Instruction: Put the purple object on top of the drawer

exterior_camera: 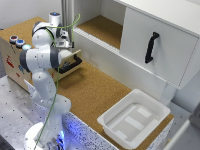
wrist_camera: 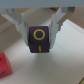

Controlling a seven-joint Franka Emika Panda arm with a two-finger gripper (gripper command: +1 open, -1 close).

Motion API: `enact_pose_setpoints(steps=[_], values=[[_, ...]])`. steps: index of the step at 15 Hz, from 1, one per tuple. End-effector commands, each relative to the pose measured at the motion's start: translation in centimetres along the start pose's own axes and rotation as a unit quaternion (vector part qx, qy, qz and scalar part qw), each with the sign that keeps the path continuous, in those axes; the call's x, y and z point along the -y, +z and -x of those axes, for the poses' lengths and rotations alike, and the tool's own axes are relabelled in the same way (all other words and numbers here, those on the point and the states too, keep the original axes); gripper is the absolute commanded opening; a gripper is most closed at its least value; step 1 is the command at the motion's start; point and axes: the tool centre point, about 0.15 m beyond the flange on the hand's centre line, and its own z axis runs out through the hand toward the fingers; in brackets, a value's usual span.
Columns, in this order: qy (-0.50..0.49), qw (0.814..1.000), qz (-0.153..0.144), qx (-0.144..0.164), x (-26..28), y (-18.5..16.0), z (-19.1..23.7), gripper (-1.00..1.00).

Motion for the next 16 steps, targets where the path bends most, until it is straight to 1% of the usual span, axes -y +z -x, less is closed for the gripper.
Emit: enact_pose_setpoints(steps=[1,2,4,5,7,8,12,14,15,16], values=[[-0.038,0.997,0.061,-0.018,0.9,-5.9,-3.8,-1.00],[-0.056,0.997,0.057,-0.019,1.4,-6.7,-5.0,-1.00],[-0.097,0.995,0.037,-0.013,2.6,-7.9,-7.7,-1.00],[-0.111,0.993,0.032,-0.012,3.1,-8.2,-8.4,-1.00],[-0.162,0.987,0.006,0.001,4.7,-8.6,-10.1,-1.00],[-0.197,0.980,-0.005,0.017,5.8,-8.4,-10.9,-1.00],[-0.285,0.954,0.008,0.096,9.0,-6.2,-12.4,-1.00],[-0.290,0.951,0.010,0.109,8.6,-5.8,-12.6,-1.00],[-0.276,0.955,0.008,0.109,7.8,-5.9,-12.8,-1.00],[-0.268,0.958,0.006,0.105,7.4,-6.3,-12.8,1.00]])
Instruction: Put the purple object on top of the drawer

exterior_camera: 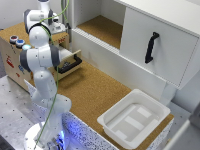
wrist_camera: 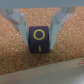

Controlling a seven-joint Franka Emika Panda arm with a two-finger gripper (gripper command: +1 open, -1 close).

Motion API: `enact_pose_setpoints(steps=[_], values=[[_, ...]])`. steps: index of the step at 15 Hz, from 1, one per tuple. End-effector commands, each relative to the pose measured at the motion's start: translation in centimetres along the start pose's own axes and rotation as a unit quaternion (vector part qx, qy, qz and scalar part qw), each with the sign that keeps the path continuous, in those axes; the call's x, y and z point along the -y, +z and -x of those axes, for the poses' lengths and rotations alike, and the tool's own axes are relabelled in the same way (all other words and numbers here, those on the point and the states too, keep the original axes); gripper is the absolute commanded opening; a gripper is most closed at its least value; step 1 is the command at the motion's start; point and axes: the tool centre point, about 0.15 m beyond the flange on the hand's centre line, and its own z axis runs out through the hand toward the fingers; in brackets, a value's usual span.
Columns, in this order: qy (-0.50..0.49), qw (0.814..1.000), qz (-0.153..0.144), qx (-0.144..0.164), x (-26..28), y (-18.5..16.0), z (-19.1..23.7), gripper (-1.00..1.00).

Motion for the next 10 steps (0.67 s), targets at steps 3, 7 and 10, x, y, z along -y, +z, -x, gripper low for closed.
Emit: enact_pose_setpoints(steps=[3,7,10], values=[[-0.006,0.997,-0.016,0.079,-1.6,-3.6,-2.8,1.00],[0.010,0.998,-0.008,0.057,-0.6,-5.3,-0.6,1.00],[0.041,0.998,-0.010,0.035,0.3,-5.5,1.9,1.00]])
